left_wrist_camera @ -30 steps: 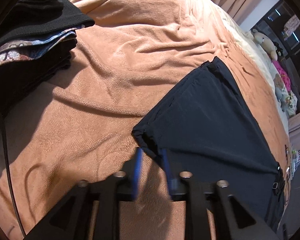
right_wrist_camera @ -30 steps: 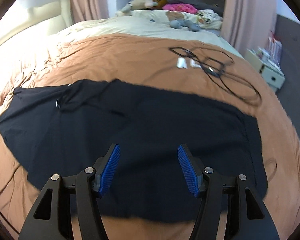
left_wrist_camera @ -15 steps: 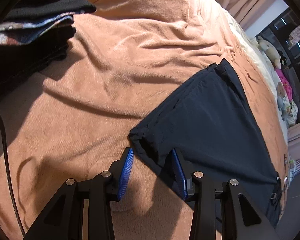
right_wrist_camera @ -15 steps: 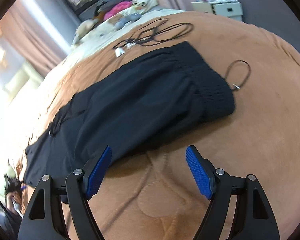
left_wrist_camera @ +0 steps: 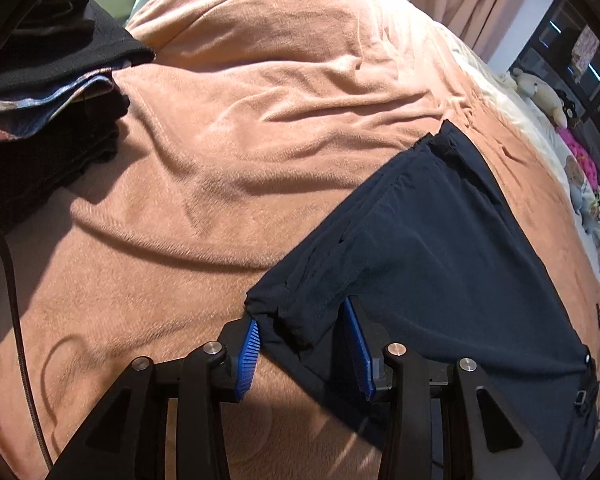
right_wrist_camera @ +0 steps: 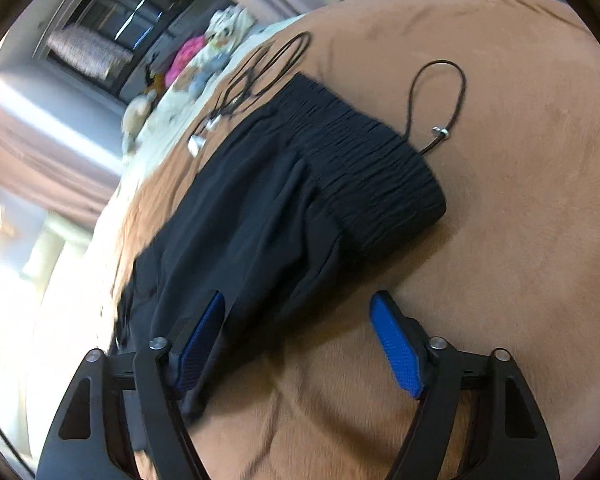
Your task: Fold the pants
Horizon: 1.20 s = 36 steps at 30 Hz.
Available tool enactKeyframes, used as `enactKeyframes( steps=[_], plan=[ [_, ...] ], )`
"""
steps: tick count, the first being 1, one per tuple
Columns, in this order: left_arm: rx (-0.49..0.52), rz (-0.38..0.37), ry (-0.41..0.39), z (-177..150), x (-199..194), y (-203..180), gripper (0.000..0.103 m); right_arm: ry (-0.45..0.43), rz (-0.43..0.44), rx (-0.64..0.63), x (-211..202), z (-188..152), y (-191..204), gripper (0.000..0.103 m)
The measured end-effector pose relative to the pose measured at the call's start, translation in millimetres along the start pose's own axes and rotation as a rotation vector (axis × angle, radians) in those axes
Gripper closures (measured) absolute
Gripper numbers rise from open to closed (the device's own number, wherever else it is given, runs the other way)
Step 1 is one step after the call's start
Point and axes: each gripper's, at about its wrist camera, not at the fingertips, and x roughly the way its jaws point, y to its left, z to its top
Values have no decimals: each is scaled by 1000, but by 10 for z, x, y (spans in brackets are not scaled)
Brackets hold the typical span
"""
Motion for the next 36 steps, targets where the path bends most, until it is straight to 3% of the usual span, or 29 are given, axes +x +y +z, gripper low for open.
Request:
enactKeyframes(
  steps=[4, 6, 11, 22, 36],
  plan=[
    [-37, -30, -2, 69, 14, 28, 91, -52, -19, 57, 18, 89, -100, 58],
    [-48, -39, -12, 96, -22, 28, 94, -57, -12, 90, 20, 126, -173, 76],
    [-74, -71, -57, 201, -274, 2, 96, -103, 29, 29, -190, 184, -32, 92],
    [-71, -122, -71, 278, -858, 42, 97, -124, 15, -33, -635, 70, 65, 94],
    [-102, -181, -25, -250, -1536, 701, 96, -69, -23, -92, -1327, -48, 25, 94]
  ],
)
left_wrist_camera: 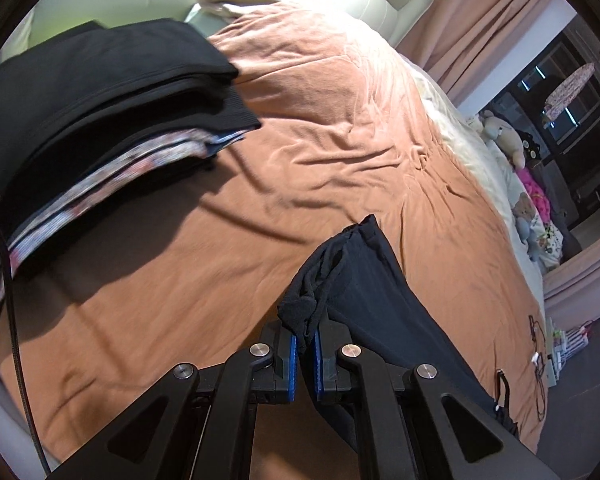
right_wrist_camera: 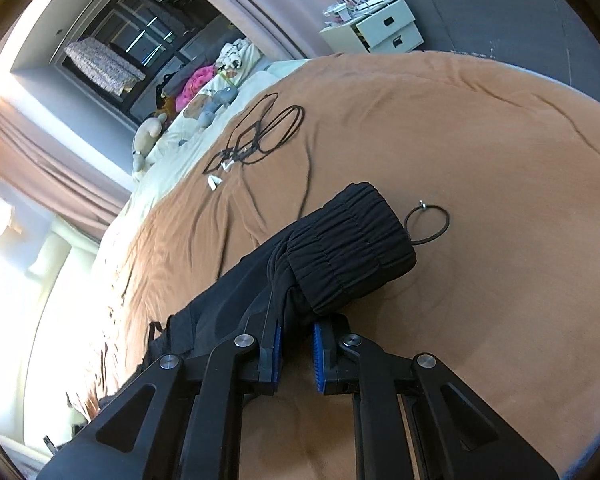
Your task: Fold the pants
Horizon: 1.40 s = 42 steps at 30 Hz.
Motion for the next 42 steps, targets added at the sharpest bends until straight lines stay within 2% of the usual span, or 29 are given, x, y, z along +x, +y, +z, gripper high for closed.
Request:
enactKeyframes(
  steps=[10, 20, 23, 26, 27, 29, 30, 32, 34, 35, 36, 37, 39, 42],
  plan=[
    [-51, -33, 35, -429, -347, 517, 96, 13, -3, -33, -452, -106, -162, 94],
    [-81, -80, 18, -691, -493, 699, 96, 10, -4, -46, -602, -142, -303, 94],
    [-106, -88, 10, -790, -444, 811, 96, 13, -10, -38, -556, -206, -376, 94],
    [-152, -74, 48, -919, -296, 979, 96, 24, -38, -21, -465, -283, -444, 94],
    [-162, -67, 64, -957, -250, 1019, 95, 29, -50, -16, -460, -305, -453, 90],
    [-186, -54, 99, -1039, -148, 1115, 93, 43, -81, -17, -415, -344, -443, 90],
    [-192, -59, 104, -1068, -137, 1142, 89, 54, -95, -19, -388, -371, -437, 89],
    [-172, -65, 96, -1092, -163, 1145, 87, 62, -111, -15, -383, -413, -424, 87],
    [-135, -40, 95, -1094, -210, 1101, 81, 60, -133, -8, -412, -427, -400, 72],
    [-121, -31, 94, -1084, -238, 1077, 77, 53, -159, -1, -439, -419, -394, 51],
    [-113, -27, 89, -1072, -270, 1067, 69, 38, -171, 6, -480, -415, -399, 37],
    [-103, -17, 77, -1051, -312, 1049, 59, 9, -177, 19, -547, -414, -402, 36],
    [-91, 11, 44, -1008, -408, 1046, 46, -14, -184, 42, -639, -415, -380, 36],
    [-92, 36, -10, -934, -548, 1042, 43, -41, -197, 32, -774, -454, -302, 36]
  ],
)
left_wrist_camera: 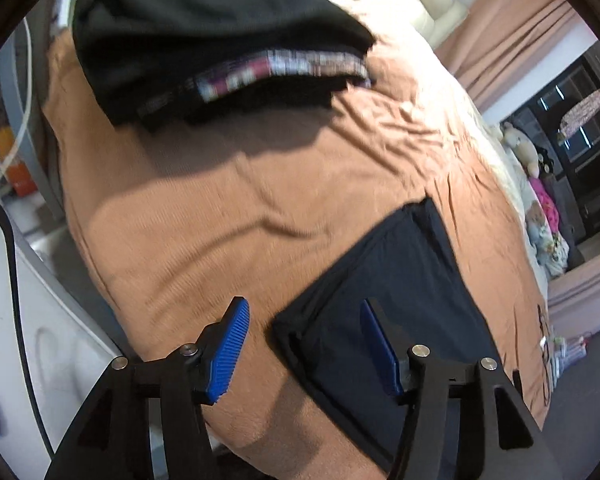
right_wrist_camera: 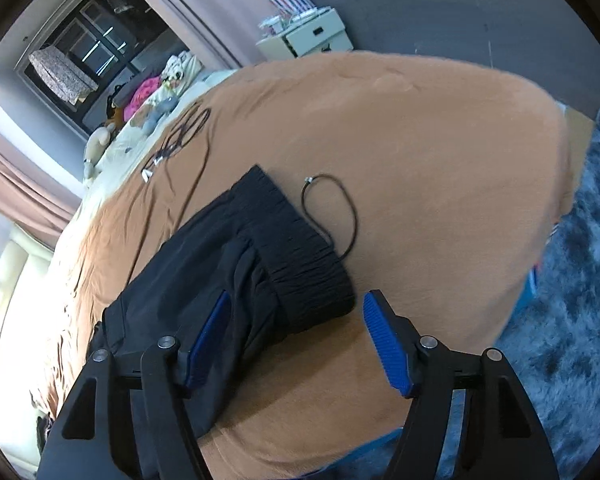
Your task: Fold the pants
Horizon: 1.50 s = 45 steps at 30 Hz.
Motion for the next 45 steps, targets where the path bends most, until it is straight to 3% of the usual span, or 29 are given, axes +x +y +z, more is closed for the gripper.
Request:
enactKeyframes(
  steps=[5, 9, 20, 32, 45],
  plan=[
    [16, -21, -22, 85, -85, -130, 43, -50, 10, -109, -189, -49, 414, 36],
    [53, -39, -26, 130, -90, -330, 43, -63, 67, -227, -217, -126, 934, 36],
    [128, -63, 27, 310, 135, -821, 43, -6, 140, -470, 144, -337, 2026, 36],
    [190, -43, 73, 432, 532, -1376, 43, 93, 187, -694, 676, -129, 2364, 36],
    [186, 69, 110, 573, 1110, -1695, 43, 181, 229, -942, 1176, -318, 3128, 36]
  ],
)
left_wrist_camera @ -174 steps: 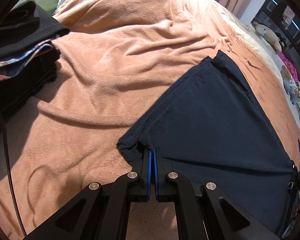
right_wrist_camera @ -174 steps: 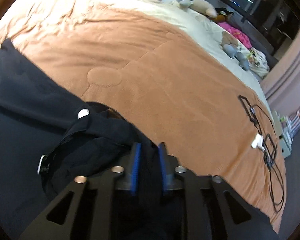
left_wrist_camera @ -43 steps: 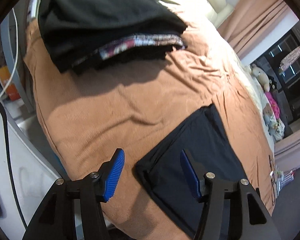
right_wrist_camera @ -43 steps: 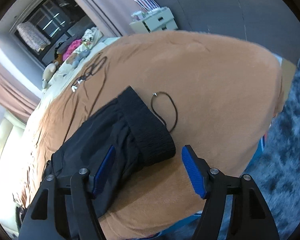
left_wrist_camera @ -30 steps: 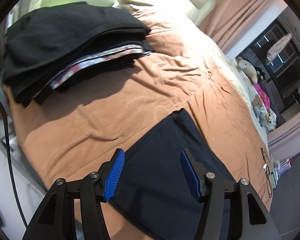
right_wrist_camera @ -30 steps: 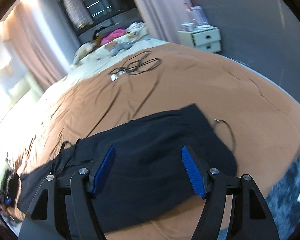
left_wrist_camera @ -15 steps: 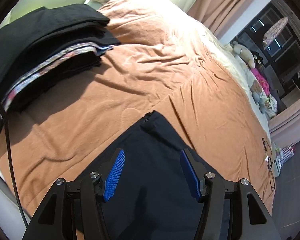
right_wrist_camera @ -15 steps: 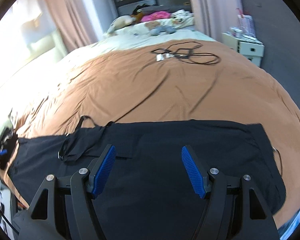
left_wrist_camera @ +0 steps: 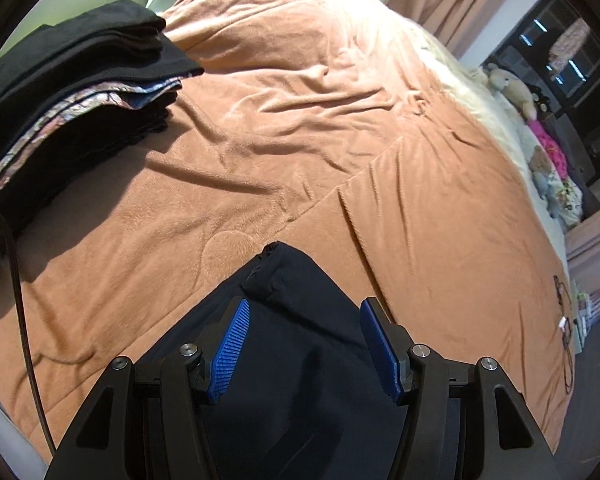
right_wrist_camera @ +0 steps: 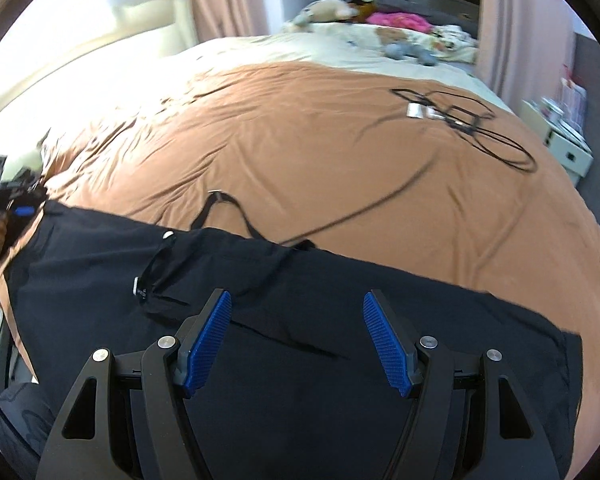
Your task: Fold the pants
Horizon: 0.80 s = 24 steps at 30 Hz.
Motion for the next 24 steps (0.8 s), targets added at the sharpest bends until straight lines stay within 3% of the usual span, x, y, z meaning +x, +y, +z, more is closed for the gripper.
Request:
enactKeyframes(
  steps=[14, 19, 22, 24],
  plan=[
    [-60, 150, 37, 274, 472, 37, 46, 47, 108, -251, 617, 503, 560, 36],
    [-47, 150, 51, 288, 508, 61, 84, 76, 163, -331, 844, 660, 787, 36],
    [-32, 165, 23, 312, 433, 63, 95, 98, 177, -394, 987, 733, 958, 36],
    [-27, 173, 7, 338, 389, 75, 96, 115, 185, -421, 1105, 783, 1043, 37]
  ],
)
